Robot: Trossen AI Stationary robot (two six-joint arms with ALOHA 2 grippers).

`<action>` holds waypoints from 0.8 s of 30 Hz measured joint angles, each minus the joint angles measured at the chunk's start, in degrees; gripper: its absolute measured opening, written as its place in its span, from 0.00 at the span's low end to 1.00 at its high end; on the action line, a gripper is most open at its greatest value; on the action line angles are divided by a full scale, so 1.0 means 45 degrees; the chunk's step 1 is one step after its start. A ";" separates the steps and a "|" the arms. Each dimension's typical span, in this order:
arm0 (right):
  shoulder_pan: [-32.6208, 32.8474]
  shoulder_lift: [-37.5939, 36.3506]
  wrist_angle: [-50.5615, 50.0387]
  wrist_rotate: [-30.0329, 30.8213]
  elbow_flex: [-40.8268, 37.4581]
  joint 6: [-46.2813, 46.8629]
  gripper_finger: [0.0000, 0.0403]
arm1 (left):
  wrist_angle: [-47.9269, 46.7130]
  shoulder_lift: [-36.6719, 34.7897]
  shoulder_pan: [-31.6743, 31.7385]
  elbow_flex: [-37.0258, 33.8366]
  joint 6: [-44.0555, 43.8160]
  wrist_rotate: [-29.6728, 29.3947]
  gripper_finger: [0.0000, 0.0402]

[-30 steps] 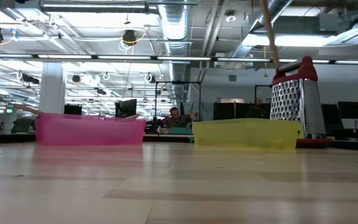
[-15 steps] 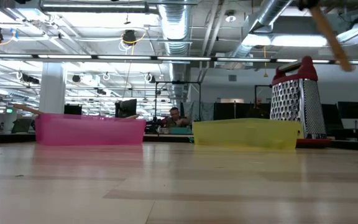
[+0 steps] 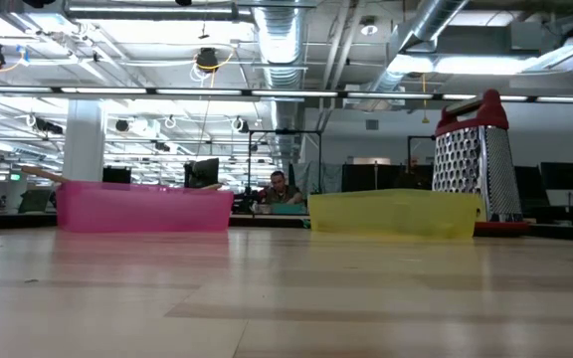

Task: Pick & Place Kitchen Items
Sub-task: Put the wooden slotted serving spoon into the blue bin

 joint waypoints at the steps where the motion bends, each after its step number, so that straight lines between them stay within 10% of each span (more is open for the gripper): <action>1: -0.0005 0.0000 -0.0002 -0.0563 0.0000 0.0245 0.21 | 0.0000 0.0000 0.0000 0.0000 0.0001 0.0004 0.44; 17: 0.0260 0.0000 0.0002 -0.8093 0.0000 0.2569 0.21 | 0.0000 0.0003 0.0000 0.0000 0.0000 0.0010 0.44; 24: 0.1524 -0.0010 0.0009 -0.8795 -0.0197 0.0865 0.21 | -0.0010 0.0000 0.0000 0.0000 0.0000 0.0015 0.44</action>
